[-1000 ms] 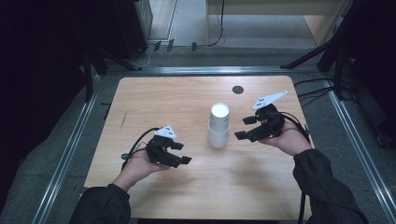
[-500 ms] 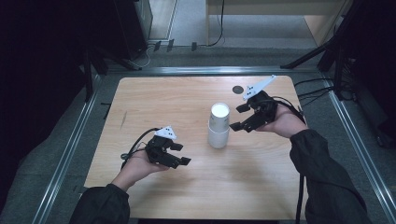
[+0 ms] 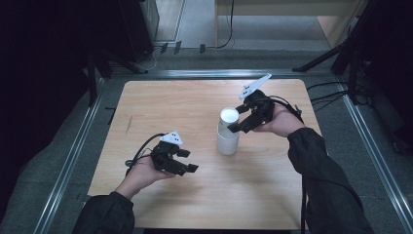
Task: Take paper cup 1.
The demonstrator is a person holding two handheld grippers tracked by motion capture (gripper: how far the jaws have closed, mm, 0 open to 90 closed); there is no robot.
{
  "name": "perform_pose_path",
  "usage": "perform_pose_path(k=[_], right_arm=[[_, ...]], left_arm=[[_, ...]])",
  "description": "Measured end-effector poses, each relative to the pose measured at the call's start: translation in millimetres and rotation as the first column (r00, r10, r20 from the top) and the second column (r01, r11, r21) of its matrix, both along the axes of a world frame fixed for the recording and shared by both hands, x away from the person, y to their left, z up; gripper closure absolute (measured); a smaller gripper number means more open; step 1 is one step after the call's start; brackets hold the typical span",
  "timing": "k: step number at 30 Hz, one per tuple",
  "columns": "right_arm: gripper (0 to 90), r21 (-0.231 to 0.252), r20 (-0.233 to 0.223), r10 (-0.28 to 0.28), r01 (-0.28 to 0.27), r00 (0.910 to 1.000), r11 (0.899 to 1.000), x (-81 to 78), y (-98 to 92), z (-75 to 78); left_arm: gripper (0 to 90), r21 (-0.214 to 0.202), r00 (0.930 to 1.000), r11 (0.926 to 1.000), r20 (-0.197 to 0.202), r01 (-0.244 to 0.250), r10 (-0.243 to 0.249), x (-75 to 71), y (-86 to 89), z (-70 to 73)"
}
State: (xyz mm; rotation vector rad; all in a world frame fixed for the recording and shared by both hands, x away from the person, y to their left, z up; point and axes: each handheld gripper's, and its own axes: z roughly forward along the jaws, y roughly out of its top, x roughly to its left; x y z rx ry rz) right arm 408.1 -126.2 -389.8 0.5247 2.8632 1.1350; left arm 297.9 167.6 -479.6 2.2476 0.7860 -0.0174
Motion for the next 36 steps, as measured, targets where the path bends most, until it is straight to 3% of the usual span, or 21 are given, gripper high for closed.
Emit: perform_pose_path(k=[7, 15, 36], right_arm=[[21.7, -0.018, -0.003, 0.017, -0.017, 0.9998, 1.0, 0.7, 9.5, 0.2], [31.1, -0.021, -0.006, 0.01, -0.01, 0.9999, 1.0, 2.0, 12.2, 1.8], [33.3, -0.034, 0.007, -0.002, 0.002, 1.0, 0.999, -0.1, 10.9, 9.8]], left_arm=[[29.6, 0.003, 1.0, 1.0, -0.001, 0.001, -0.001, 0.3, 0.0, -0.1], [28.9, 0.007, 1.0, 1.0, -0.003, -0.005, 0.005, 0.5, 0.5, -0.3], [28.5, 0.011, 1.0, 0.9999, -0.003, -0.005, 0.005, 0.6, 0.2, -0.5]])
